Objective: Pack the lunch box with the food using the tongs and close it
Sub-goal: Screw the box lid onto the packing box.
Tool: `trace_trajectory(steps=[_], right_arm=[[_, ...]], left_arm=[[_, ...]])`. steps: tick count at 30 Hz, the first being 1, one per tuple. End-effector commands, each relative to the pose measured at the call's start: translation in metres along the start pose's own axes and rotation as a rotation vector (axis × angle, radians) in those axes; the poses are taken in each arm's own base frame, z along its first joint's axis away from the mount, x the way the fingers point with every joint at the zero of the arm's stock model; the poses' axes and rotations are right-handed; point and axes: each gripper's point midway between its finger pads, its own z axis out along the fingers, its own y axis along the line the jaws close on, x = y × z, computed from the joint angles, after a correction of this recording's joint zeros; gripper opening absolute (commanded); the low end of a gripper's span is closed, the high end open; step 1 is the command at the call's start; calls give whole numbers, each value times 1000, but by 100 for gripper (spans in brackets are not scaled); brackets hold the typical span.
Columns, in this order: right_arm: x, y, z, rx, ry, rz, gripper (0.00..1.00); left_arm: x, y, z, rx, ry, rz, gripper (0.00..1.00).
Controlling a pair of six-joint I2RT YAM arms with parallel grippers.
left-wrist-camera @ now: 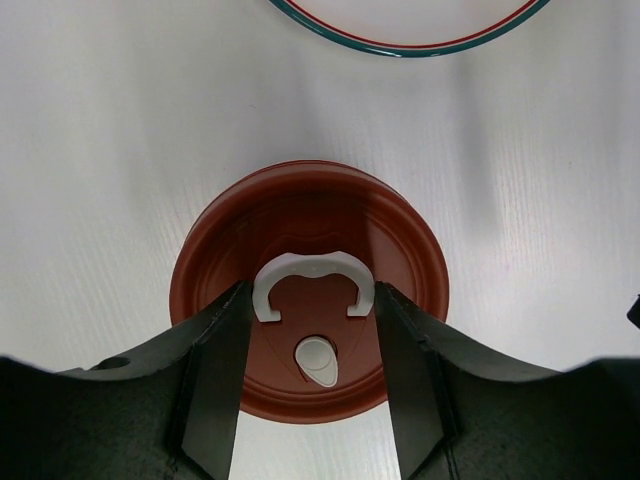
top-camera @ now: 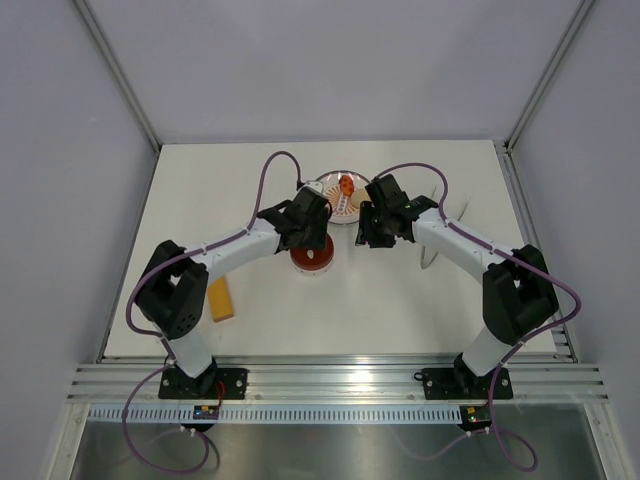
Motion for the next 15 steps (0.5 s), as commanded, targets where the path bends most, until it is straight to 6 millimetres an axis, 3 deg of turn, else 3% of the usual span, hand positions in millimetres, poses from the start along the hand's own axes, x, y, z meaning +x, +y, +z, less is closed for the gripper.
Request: trace_trajectory(steps=[1, 15], right_arm=[[-7, 11, -2, -32, -25, 2, 48], [-10, 13, -3, -36, -28, -1, 48]], left_arm=[[-39, -8, -21, 35, -161, -34, 54], [-37, -11, -35, 62, -167, -35, 56]])
